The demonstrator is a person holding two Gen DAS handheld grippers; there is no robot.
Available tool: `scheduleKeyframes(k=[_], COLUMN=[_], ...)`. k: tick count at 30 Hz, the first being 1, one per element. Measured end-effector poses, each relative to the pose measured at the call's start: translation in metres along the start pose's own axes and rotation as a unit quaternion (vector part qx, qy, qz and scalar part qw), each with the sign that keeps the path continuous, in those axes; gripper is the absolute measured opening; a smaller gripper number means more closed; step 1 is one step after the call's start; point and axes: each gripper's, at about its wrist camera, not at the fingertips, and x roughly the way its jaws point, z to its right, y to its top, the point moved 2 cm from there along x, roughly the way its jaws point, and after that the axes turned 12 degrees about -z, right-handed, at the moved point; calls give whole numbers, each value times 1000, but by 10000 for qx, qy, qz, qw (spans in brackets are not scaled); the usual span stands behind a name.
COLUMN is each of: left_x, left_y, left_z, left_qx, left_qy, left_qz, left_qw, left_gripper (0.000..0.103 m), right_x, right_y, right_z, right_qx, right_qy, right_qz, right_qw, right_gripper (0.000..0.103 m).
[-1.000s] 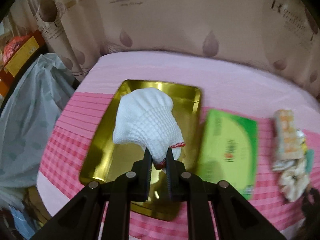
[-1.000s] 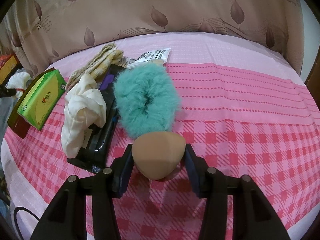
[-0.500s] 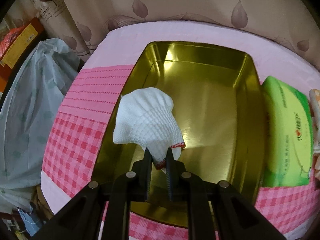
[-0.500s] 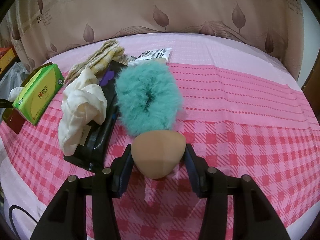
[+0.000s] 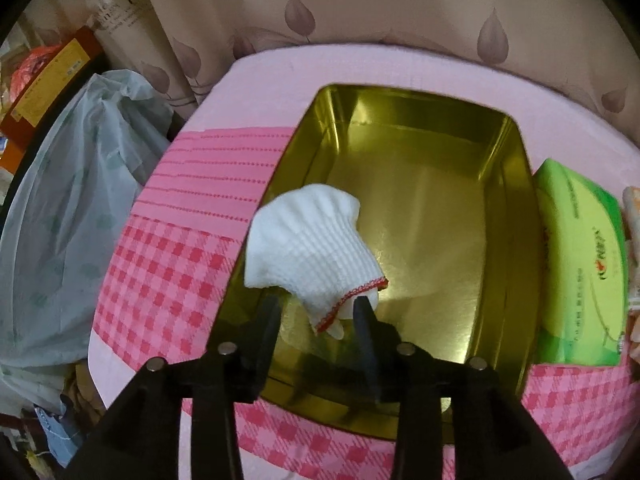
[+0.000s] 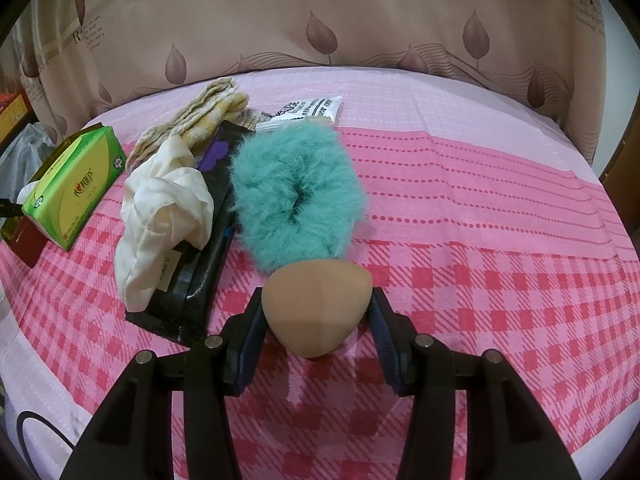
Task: Organize soft objects
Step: 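Carry the white glove with the left gripper into the gold tin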
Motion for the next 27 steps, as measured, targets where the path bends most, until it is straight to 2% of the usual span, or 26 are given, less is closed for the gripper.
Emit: scheduleKeyframes(k=[8, 14, 21, 24, 27], left_x=[-37, -44, -36, -35, -35], left_y=[-17, -30, -40, -43, -42], left_z=[2, 16, 8, 1, -7], left_qx=[-107, 20, 71, 146, 11], left_qy=[-174, -25, -90, -61, -110], left_qz=[678, 1081, 1236, 1279, 1342], left_qw=[9975, 9941, 9923, 9917, 9909], left_gripper=[43, 43, 43, 43, 43], right_x=[0, -4, -29, -50, -71], right_y=[0, 0, 1, 13, 28], right_z=[0, 5, 11, 7, -6], right_qx=[93, 275, 495, 474, 387], right_qy=[32, -132, -550, -730, -724], right_qz=[-2, -37, 62, 288, 545], right_qw=[10000, 9995, 9972, 9958, 9951], right_gripper=[44, 43, 43, 43, 43])
